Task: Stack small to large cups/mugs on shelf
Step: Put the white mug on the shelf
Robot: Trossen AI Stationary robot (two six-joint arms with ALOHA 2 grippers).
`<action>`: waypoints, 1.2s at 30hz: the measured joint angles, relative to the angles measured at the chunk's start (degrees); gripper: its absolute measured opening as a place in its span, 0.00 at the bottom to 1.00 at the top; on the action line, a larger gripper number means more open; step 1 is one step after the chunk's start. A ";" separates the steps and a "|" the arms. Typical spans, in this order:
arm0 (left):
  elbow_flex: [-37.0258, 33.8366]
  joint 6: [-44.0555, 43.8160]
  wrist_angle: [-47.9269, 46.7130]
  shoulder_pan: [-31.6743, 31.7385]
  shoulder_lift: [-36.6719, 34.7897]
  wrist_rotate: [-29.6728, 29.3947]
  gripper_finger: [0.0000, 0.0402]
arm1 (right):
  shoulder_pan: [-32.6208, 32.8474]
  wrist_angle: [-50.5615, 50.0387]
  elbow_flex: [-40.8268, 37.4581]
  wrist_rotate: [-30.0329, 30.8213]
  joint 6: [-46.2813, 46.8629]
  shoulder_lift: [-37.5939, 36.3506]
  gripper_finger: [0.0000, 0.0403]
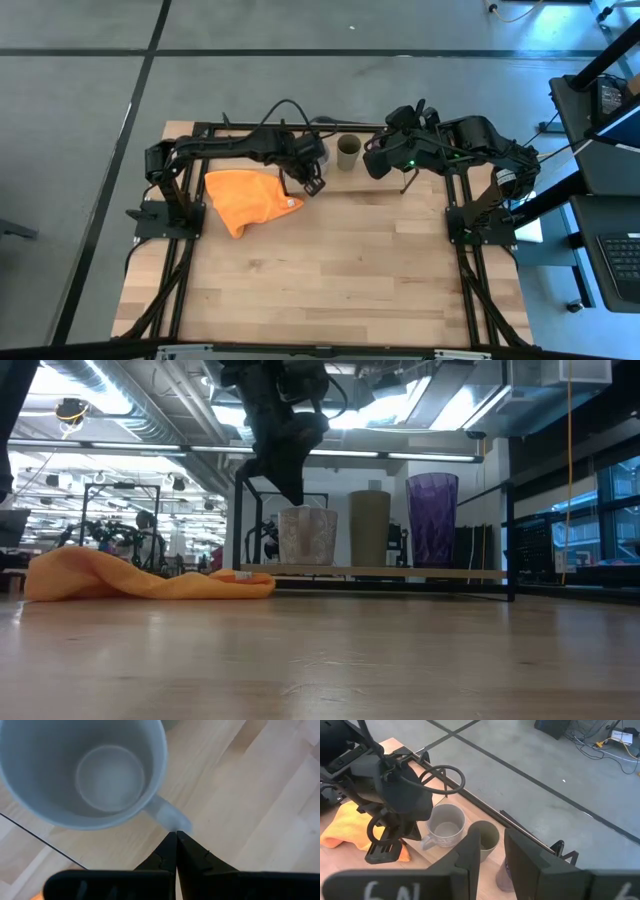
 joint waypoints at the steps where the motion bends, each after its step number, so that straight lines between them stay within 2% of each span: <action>1: 0.00 0.09 -0.02 0.12 0.00 -0.06 0.00 | -0.01 0.00 0.00 0.00 0.00 0.00 0.22; 10: -0.02 1.40 -1.46 0.47 0.00 0.01 0.00 | 0.00 0.00 0.00 0.00 0.00 0.00 0.22; 16: -2.92 1.56 -1.66 0.26 -0.07 -0.19 0.00 | 0.00 0.00 0.00 0.00 0.00 0.00 0.22; 36: -4.33 1.14 3.15 0.08 -0.20 -0.03 0.00 | -0.21 0.01 0.00 0.54 0.03 0.00 0.22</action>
